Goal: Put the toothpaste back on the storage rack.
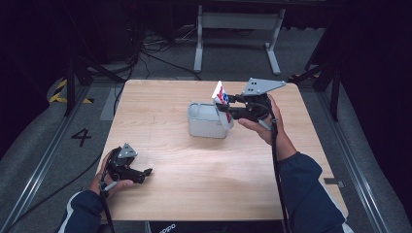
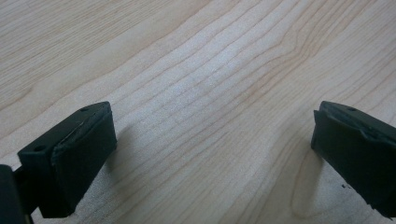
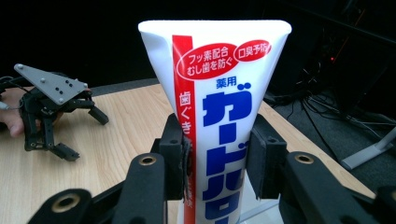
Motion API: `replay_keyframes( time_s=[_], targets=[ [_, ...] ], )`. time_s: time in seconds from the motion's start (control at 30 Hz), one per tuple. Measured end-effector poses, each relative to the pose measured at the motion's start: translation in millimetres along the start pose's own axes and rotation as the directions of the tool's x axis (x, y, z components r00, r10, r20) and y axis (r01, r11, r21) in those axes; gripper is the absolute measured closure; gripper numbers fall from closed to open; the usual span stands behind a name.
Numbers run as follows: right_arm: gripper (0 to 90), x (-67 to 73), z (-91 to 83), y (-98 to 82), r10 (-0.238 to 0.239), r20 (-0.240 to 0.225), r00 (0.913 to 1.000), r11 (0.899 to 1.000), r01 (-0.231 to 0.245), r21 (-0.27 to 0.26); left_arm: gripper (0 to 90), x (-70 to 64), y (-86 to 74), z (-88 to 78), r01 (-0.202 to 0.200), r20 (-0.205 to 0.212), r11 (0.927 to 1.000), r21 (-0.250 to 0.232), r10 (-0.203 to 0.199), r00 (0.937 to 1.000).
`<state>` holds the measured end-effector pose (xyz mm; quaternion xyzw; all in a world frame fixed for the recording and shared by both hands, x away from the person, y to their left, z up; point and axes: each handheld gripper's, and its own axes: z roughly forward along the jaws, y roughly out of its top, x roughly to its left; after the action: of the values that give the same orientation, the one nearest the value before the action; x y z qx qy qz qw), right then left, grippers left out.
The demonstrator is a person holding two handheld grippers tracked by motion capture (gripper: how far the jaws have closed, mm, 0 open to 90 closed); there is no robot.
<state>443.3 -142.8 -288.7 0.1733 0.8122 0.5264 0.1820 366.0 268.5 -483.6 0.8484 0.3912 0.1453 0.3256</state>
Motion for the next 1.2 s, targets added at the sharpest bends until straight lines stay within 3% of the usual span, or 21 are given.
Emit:
replay_keyframes(
  time_s=[0.67,1.2],
  targets=[
    [64.0,-10.0,25.4,11.3,0.019,0.017,0.9997,0.999,-0.018,-0.03,0.5,0.0,0.0,0.0,0.001,-0.001,1.0,0.0,-0.001,1.0],
    [63.9,-21.2,50.2,5.1,0.049,0.018,0.9986,0.999,-0.049,-0.02,0.5,-0.1,0.1,-0.2,0.003,0.001,1.0,0.001,-0.003,1.0]
  ],
)
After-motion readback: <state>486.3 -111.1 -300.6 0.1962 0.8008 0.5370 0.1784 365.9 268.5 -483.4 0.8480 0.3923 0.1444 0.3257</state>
